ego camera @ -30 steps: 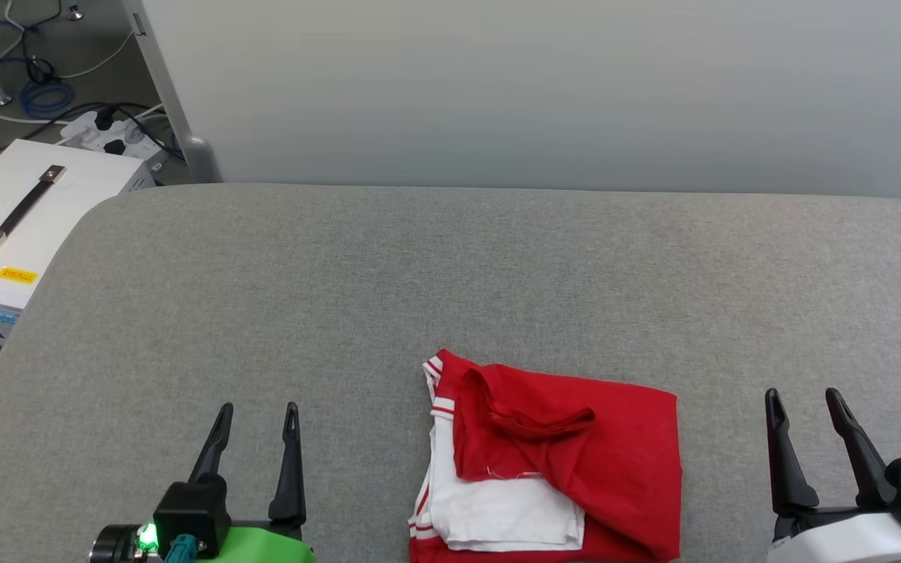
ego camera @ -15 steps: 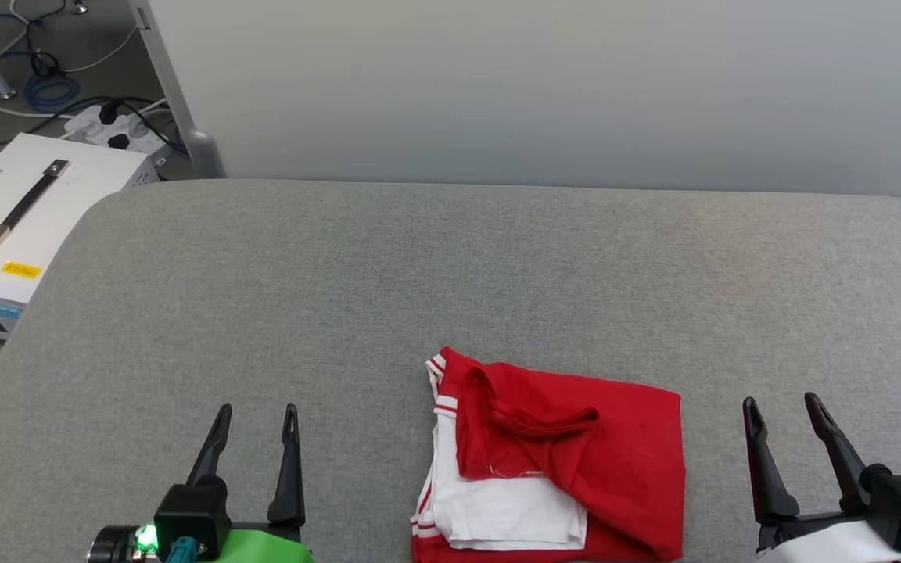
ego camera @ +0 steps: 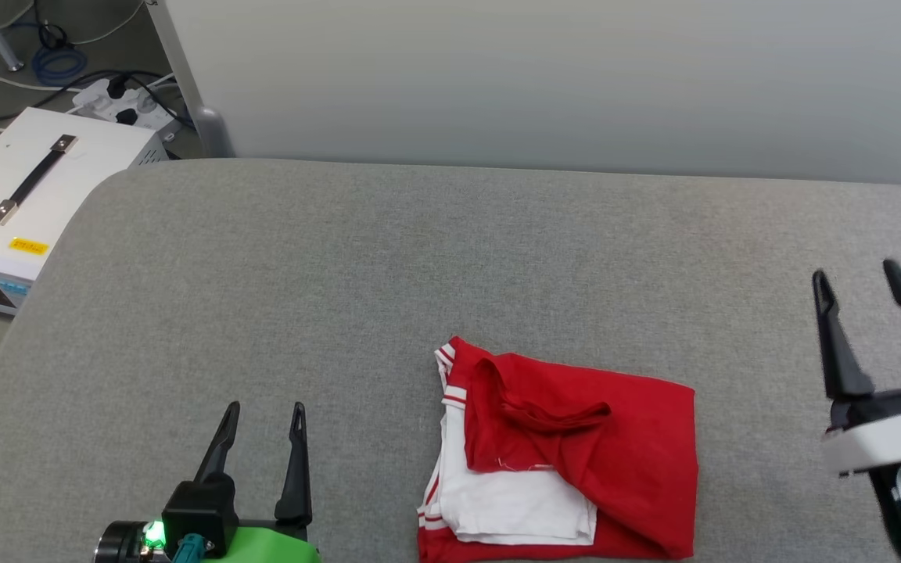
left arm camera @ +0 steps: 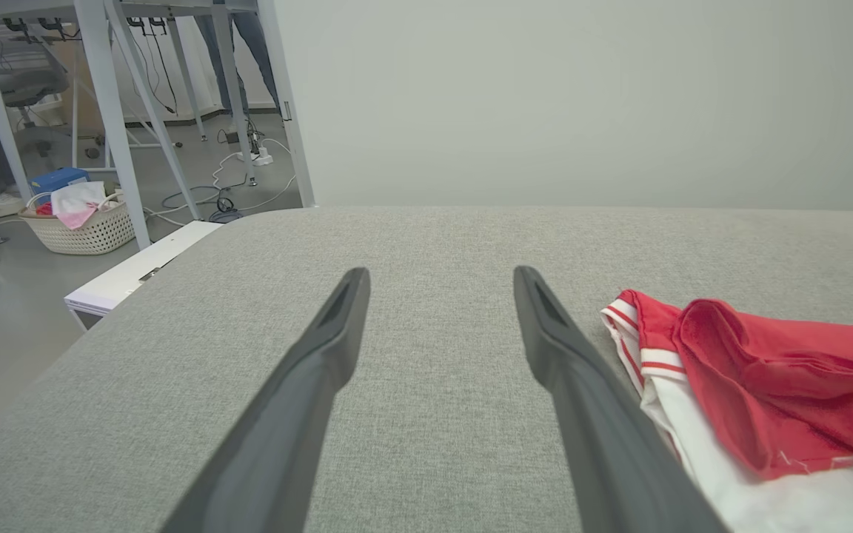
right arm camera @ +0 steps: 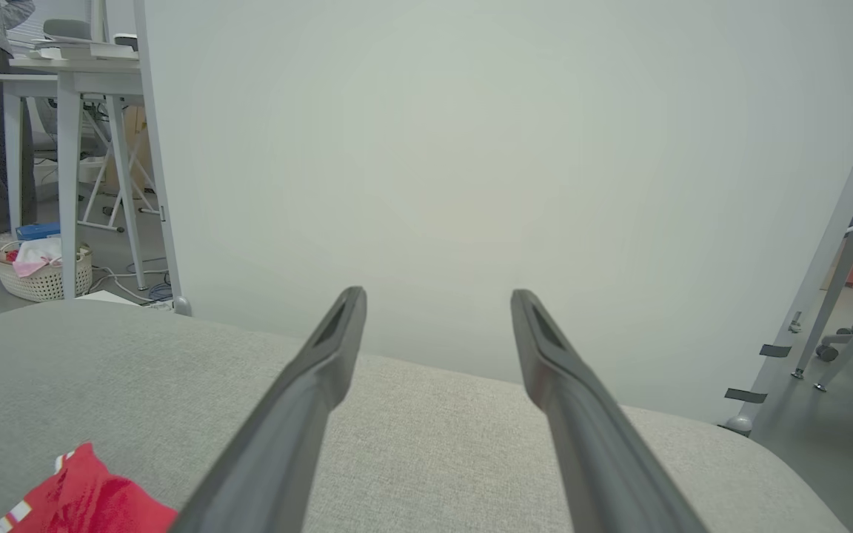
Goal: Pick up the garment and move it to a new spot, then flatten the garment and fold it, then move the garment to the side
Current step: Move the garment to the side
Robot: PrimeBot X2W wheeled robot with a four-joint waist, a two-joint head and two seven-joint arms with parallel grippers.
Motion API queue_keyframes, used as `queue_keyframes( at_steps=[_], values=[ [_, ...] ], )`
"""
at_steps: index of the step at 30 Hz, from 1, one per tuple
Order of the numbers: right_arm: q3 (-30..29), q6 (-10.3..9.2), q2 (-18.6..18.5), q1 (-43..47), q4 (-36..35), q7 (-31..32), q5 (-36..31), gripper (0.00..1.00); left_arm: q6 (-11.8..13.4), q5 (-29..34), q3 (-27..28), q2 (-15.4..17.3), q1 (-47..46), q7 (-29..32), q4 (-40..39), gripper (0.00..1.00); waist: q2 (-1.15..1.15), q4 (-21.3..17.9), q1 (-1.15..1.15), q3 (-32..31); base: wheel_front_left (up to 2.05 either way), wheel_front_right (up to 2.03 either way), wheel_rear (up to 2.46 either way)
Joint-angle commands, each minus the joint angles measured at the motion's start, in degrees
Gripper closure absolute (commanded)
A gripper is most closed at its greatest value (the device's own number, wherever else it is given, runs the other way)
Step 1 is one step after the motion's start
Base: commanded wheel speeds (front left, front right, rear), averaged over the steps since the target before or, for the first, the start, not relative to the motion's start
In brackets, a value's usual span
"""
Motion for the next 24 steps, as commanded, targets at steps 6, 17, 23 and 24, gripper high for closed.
queue_keyframes(
  at_steps=[6, 17, 23, 24],
  values=[
    [2.4, -0.02, -5.3, -7.5, -0.4, 13.2, 7.3, 0.0, -0.6, 0.0, -0.2, -0.2, -2.0, -0.3, 0.3, 0.0, 0.0, 1.6, 0.0, 1.6, 0.0, 0.0, 0.0],
    [12.2, -0.02, -14.0, -7.3, 4.2, 50.8, 27.8, 0.0, -0.8, -0.3, -1.0, -0.2, -3.6, -0.3, 0.6, 0.0, 0.0, 4.4, 0.0, 3.1, 0.0, 0.0, 0.0],
    [14.6, -0.02, -13.3, -6.3, 7.1, 56.8, 31.4, 0.0, -0.6, -0.6, -1.4, -0.2, -4.6, -0.3, 0.4, 0.0, 0.0, 5.3, 0.0, 4.5, 0.0, 0.0, 0.0],
    [14.9, -0.02, -13.0, -6.3, 7.8, 57.1, 31.7, 0.0, -0.6, -0.7, -1.5, -0.2, -4.7, -0.3, 0.4, 0.0, 0.0, 5.4, 0.0, 4.7, 0.0, 0.0, 0.0]
  ],
)
